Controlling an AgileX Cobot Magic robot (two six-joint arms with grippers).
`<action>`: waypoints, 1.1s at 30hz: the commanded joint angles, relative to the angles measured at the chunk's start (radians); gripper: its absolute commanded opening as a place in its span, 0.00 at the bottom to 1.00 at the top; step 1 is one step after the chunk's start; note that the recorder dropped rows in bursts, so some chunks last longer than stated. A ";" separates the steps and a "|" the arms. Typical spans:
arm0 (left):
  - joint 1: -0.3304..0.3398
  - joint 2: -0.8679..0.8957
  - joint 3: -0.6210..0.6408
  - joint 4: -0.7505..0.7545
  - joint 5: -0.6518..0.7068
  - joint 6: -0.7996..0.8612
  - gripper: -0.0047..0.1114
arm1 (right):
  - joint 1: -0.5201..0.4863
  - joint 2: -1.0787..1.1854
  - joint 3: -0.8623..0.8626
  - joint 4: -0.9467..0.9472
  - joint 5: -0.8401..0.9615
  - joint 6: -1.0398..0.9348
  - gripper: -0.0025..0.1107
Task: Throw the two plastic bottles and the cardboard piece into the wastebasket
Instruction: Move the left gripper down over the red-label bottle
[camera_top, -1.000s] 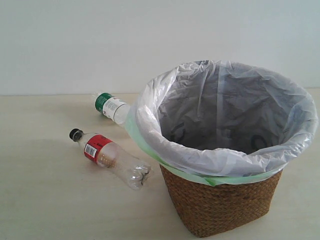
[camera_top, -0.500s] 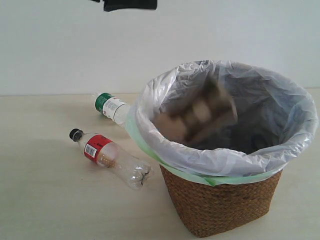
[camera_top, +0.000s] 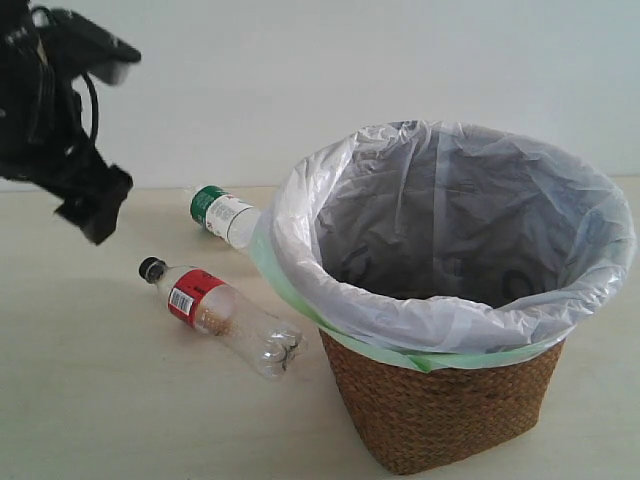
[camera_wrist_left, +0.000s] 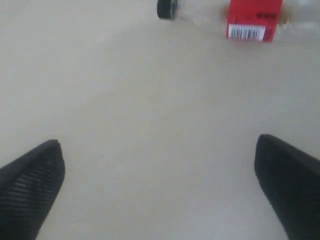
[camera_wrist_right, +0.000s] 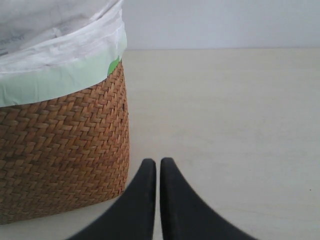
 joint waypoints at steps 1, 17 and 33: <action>-0.003 0.064 0.083 -0.007 0.001 0.160 0.87 | -0.006 -0.004 -0.001 -0.007 -0.008 -0.004 0.02; -0.003 0.212 0.115 -0.144 -0.070 0.492 0.87 | -0.006 -0.004 -0.001 -0.007 -0.008 -0.004 0.02; -0.003 0.212 0.115 -0.184 -0.186 1.190 0.87 | -0.006 -0.004 -0.001 -0.007 -0.008 -0.004 0.02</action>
